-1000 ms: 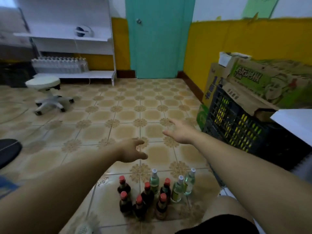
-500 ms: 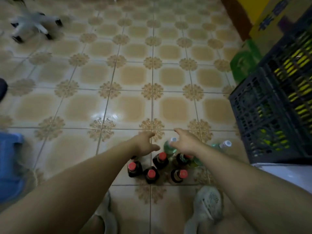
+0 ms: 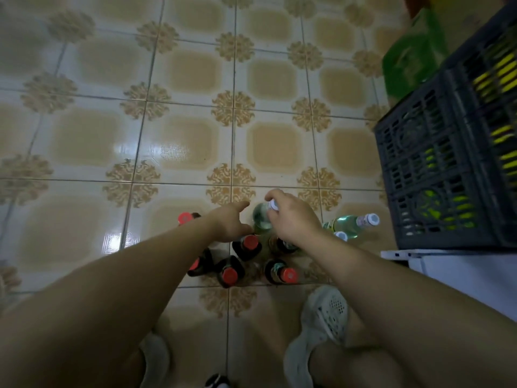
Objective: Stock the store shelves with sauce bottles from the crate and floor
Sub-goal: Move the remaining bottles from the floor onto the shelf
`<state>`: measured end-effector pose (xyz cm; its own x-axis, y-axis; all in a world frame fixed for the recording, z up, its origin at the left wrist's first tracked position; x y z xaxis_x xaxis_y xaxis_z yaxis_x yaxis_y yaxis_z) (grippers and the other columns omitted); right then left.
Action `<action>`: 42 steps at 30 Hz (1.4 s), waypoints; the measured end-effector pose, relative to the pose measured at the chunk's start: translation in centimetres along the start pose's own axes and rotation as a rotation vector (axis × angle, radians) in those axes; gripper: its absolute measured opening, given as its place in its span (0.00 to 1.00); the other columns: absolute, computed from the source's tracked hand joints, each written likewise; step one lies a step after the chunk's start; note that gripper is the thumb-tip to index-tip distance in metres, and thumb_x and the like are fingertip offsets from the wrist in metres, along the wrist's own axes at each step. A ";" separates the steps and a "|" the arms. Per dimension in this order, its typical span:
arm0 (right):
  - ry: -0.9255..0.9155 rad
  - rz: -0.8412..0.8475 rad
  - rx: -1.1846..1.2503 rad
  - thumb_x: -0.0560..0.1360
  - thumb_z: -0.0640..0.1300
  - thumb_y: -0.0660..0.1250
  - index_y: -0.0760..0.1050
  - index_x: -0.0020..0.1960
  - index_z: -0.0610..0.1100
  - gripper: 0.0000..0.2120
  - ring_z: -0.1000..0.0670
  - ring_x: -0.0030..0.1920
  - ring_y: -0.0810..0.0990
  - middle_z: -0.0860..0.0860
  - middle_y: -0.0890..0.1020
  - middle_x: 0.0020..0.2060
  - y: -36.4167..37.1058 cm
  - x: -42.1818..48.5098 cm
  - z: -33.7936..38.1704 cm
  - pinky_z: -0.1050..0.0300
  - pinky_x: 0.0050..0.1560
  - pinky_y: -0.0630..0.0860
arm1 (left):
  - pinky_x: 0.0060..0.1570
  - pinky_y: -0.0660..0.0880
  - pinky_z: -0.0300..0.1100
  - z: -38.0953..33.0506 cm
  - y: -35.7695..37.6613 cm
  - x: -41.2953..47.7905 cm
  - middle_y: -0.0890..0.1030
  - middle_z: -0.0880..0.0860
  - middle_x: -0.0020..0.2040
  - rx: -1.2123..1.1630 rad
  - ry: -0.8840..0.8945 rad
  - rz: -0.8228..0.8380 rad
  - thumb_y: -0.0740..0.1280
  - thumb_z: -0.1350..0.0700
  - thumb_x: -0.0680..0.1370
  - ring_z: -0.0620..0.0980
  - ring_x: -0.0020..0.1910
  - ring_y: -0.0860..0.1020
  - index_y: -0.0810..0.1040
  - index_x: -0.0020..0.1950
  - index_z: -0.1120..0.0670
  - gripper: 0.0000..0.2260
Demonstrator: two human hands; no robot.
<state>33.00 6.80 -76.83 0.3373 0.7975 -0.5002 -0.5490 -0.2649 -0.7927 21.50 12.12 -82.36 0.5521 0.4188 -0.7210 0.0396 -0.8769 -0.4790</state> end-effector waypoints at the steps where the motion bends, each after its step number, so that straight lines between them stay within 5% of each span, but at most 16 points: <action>1: -0.017 -0.039 0.031 0.81 0.47 0.58 0.66 0.66 0.50 0.14 0.41 0.52 0.76 0.45 0.76 0.60 -1.4 -1.0 0.5 0.49 0.49 0.74 | 0.69 0.60 0.46 -0.3 -0.3 -0.7 0.55 0.54 0.78 0.000 0.015 -0.013 0.66 0.49 0.78 0.55 0.75 0.59 0.49 0.79 0.51 0.36; 5: -0.107 -0.218 0.176 0.81 0.48 0.57 0.62 0.69 0.52 0.17 0.45 0.45 0.73 0.47 0.76 0.56 -8.5 -6.0 3.2 0.52 0.40 0.68 | 0.69 0.61 0.44 -2.4 -2.7 -4.6 0.58 0.54 0.77 -0.034 0.108 -0.134 0.71 0.52 0.74 0.55 0.74 0.61 0.48 0.79 0.49 0.41; 9: -0.253 -0.461 0.373 0.80 0.47 0.59 0.62 0.69 0.51 0.18 0.48 0.37 0.73 0.52 0.74 0.36 -17.2 -12.5 6.8 0.52 0.35 0.67 | 0.66 0.65 0.43 -6.0 -6.1 -10.8 0.66 0.49 0.73 -0.137 0.293 -0.255 0.75 0.54 0.71 0.51 0.70 0.66 0.51 0.78 0.46 0.44; 13: -0.428 -0.741 0.545 0.79 0.49 0.62 0.66 0.65 0.50 0.16 0.50 0.41 0.78 0.55 0.76 0.40 -25.8 -20.4 11.5 0.48 0.44 0.75 | 0.58 0.72 0.34 -11.3 -10.1 -20.0 0.72 0.45 0.66 -0.324 0.535 -0.362 0.76 0.54 0.70 0.41 0.61 0.71 0.60 0.75 0.47 0.38; 17: -0.583 -0.976 0.649 0.79 0.50 0.64 0.68 0.64 0.47 0.16 0.56 0.35 0.73 0.56 0.72 0.36 -32.6 -28.6 16.2 0.58 0.38 0.71 | 0.61 0.74 0.56 -15.0 -13.0 -29.2 0.79 0.56 0.60 -0.593 0.701 -0.390 0.76 0.61 0.68 0.53 0.59 0.79 0.59 0.72 0.48 0.38; 19: -0.617 -0.977 0.693 0.79 0.51 0.64 0.65 0.68 0.49 0.20 0.58 0.36 0.72 0.56 0.72 0.38 -34.8 -31.9 17.7 0.62 0.38 0.69 | 0.59 0.75 0.58 -16.6 -13.7 -33.7 0.82 0.57 0.55 -0.706 0.784 -0.388 0.73 0.65 0.70 0.55 0.54 0.81 0.60 0.72 0.50 0.36; 22: -0.622 -0.760 0.669 0.76 0.57 0.66 0.59 0.73 0.56 0.29 0.52 0.51 0.79 0.51 0.78 0.55 -35.3 -34.7 18.5 0.54 0.50 0.76 | 0.47 0.79 0.51 -19.2 -13.1 -39.6 0.84 0.54 0.51 -0.881 0.893 -0.240 0.76 0.60 0.64 0.54 0.50 0.82 0.65 0.72 0.52 0.38; 25: -0.659 -0.549 0.850 0.77 0.54 0.66 0.61 0.75 0.53 0.28 0.52 0.49 0.83 0.50 0.80 0.59 -34.5 -37.3 18.2 0.56 0.43 0.79 | 0.48 0.79 0.53 -21.7 -11.8 -44.0 0.81 0.57 0.56 -0.970 0.983 -0.050 0.79 0.51 0.58 0.56 0.51 0.81 0.71 0.68 0.51 0.39; 34: -0.678 -0.753 1.002 0.79 0.57 0.62 0.64 0.73 0.50 0.26 0.53 0.46 0.83 0.48 0.79 0.60 -36.6 -45.4 16.1 0.59 0.40 0.80 | 0.43 0.81 0.54 -26.1 -8.7 -51.6 0.81 0.59 0.56 -0.973 1.048 -0.150 0.70 0.64 0.65 0.59 0.51 0.82 0.65 0.71 0.51 0.35; 42: -0.672 -0.810 0.848 0.73 0.58 0.68 0.57 0.72 0.63 0.32 0.47 0.57 0.80 0.51 0.74 0.66 -36.8 -48.0 14.0 0.45 0.57 0.79 | 0.42 0.80 0.48 -28.4 -8.1 -52.1 0.83 0.56 0.54 -0.870 1.158 -0.146 0.70 0.66 0.64 0.57 0.50 0.82 0.72 0.64 0.44 0.31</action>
<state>26.32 -14.16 -18.82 0.4861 0.7426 0.4608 -0.7575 0.6209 -0.2016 16.09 -9.28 -26.69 0.8315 0.4627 0.3074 0.4024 -0.8832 0.2409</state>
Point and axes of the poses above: each hand's wrist, its own x-axis towards the middle knuckle, its own y-axis out of the palm, z = x × y, the point moved 8 cm from there along x, towards the middle knuckle
